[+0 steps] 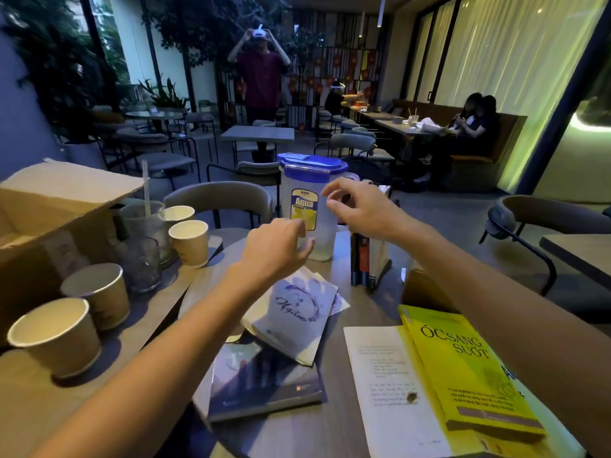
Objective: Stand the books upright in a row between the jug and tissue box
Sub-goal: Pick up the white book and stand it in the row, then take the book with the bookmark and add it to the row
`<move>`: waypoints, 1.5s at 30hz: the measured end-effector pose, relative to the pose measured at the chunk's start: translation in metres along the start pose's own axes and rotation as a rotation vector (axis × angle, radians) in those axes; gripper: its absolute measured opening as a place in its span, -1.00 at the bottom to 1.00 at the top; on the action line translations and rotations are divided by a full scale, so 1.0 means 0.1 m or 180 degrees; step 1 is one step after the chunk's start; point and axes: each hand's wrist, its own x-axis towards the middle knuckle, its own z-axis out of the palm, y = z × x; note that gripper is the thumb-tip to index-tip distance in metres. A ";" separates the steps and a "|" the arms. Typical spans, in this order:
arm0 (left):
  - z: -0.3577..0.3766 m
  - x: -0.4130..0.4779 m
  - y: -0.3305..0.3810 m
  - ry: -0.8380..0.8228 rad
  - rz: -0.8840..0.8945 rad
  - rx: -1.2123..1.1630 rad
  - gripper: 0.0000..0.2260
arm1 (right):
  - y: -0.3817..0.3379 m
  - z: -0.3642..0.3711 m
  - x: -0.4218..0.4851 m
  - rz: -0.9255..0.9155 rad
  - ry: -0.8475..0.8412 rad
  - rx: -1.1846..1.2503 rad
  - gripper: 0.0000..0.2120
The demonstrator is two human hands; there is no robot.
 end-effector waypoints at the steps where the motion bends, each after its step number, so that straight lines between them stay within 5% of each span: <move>1: -0.01 -0.07 -0.08 -0.0107 -0.0040 0.0046 -0.70 | -0.03 0.11 -0.02 -0.0019 -0.0115 0.0035 -0.79; 10: 0.16 -0.48 -0.48 -0.1073 -0.0557 0.0391 -0.48 | 0.06 1.10 -0.08 0.0369 -0.0995 -0.0148 -0.70; 18: 0.32 -0.51 -0.46 -0.1031 -0.0801 0.0382 -0.48 | 0.16 1.37 0.04 0.0406 -0.1363 -0.0213 -0.59; 28: 0.16 -0.54 -0.53 -0.0500 -0.0879 -0.0473 -0.59 | 0.05 1.12 0.13 0.0324 -0.0849 0.0505 -0.78; 39: -0.45 -0.37 -0.48 0.0381 -0.0371 -0.1402 -0.76 | -0.45 0.38 0.27 -0.0516 -0.0037 0.0656 -0.76; 45: -0.31 -0.39 -0.36 0.0717 -0.0678 -0.2348 -0.86 | -0.42 0.27 0.29 -0.0576 0.0282 0.0262 -0.66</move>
